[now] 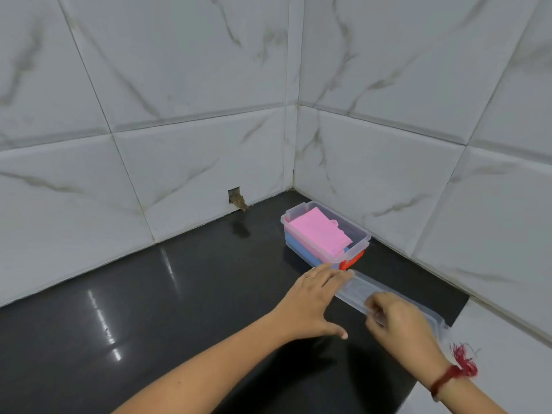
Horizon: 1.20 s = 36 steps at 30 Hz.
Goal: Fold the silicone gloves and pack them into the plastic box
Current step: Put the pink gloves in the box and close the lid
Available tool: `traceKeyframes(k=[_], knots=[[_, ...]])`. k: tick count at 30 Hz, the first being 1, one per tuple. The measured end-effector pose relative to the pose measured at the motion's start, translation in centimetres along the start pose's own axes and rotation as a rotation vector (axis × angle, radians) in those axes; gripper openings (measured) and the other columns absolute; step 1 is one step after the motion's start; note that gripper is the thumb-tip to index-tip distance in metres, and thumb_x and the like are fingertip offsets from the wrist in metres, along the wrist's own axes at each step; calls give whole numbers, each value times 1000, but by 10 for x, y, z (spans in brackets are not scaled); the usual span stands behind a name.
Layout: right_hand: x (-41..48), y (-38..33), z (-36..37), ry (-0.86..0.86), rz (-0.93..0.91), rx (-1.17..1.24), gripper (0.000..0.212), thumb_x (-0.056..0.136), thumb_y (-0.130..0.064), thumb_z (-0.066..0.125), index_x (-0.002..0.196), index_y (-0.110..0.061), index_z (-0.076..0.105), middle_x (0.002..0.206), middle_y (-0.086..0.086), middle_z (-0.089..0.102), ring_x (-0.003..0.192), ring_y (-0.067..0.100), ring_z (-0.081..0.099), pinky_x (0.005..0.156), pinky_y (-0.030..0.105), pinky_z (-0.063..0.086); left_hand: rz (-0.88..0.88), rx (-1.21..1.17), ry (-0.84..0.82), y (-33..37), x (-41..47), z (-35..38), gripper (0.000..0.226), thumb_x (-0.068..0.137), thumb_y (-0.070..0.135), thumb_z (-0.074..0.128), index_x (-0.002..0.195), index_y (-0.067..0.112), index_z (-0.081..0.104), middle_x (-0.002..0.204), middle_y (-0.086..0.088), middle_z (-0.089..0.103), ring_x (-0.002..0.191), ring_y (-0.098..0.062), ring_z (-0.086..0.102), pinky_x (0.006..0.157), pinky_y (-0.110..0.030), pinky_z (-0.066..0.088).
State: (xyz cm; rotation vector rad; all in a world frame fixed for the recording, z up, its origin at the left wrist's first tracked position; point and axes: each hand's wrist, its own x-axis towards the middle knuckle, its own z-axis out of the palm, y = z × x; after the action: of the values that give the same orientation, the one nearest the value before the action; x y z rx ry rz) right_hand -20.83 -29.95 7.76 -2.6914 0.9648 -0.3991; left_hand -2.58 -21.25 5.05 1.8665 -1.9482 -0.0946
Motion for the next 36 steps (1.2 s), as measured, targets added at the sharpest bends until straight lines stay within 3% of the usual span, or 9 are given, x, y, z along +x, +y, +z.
traceKeyframes(k=[2, 5, 7, 10, 17, 22, 24, 27, 36], knots=[[-6, -16, -7, 4, -22, 67, 8, 70, -13, 64, 75, -16, 59, 73, -4, 60, 68, 14, 56, 63, 26, 42, -15, 16, 21, -3, -4, -1, 85, 73, 51, 72, 143, 31, 29, 149, 3, 34, 144, -15, 15, 113, -30, 7], [-11, -35, -20, -44, -72, 138, 13, 69, -15, 63, 79, -23, 58, 77, -9, 57, 69, 8, 53, 62, 18, 39, -22, -18, 154, -13, -10, -8, 34, 79, 37, 70, 110, 23, 63, 129, 5, 56, 134, -13, 36, 117, -37, 22], [-12, -42, -27, -80, -131, 167, 19, 72, -19, 61, 83, -32, 54, 79, -18, 52, 72, 3, 52, 63, 11, 37, -64, -127, 226, -18, -12, -20, 12, 80, 31, 71, 86, 21, 68, 99, 7, 69, 106, -8, 59, 102, -36, 43], [-11, -44, -33, -78, -210, 119, 23, 77, -23, 59, 88, -40, 47, 81, -24, 44, 76, -1, 50, 64, 11, 37, -122, -282, 230, -25, -16, -43, 12, 78, 33, 70, 75, 22, 65, 75, 7, 67, 72, -5, 62, 76, -26, 52], [24, -40, -38, 51, -159, 367, 14, 84, -12, 63, 82, -24, 56, 75, -5, 56, 66, 10, 49, 59, 15, 37, -283, -639, 408, -56, -19, -75, 27, 71, 45, 77, 77, 22, 64, 72, 4, 63, 65, -17, 56, 62, -26, 45], [62, -44, -36, 123, -54, 610, 8, 87, -13, 61, 95, -15, 60, 81, 2, 65, 74, 16, 60, 68, 21, 45, -433, -1003, 550, -74, -17, -66, 26, 77, 23, 78, 89, 5, 64, 81, -7, 66, 74, -19, 61, 67, -26, 52], [80, -43, -35, 142, -26, 640, 11, 88, -14, 60, 99, -17, 61, 81, -3, 64, 71, 8, 59, 64, 13, 45, -496, -1227, 540, -77, -16, -58, 22, 81, 15, 74, 98, 6, 64, 92, -9, 70, 86, -23, 68, 75, -29, 57], [115, -38, -35, 112, 67, 717, 13, 89, -14, 59, 101, -16, 64, 84, -1, 64, 76, 14, 60, 63, 20, 45, -644, -1488, 472, -78, -4, -50, 33, 80, 6, 72, 111, 6, 60, 103, -11, 71, 97, -23, 70, 78, -30, 57], [212, -7, -14, 116, 252, 592, 18, 86, -12, 64, 102, -9, 71, 94, 7, 69, 82, 22, 61, 74, 30, 50, -936, -1554, 547, -94, 53, -31, 20, 82, 3, 71, 101, 0, 63, 101, -14, 70, 95, -21, 69, 82, -27, 56]])
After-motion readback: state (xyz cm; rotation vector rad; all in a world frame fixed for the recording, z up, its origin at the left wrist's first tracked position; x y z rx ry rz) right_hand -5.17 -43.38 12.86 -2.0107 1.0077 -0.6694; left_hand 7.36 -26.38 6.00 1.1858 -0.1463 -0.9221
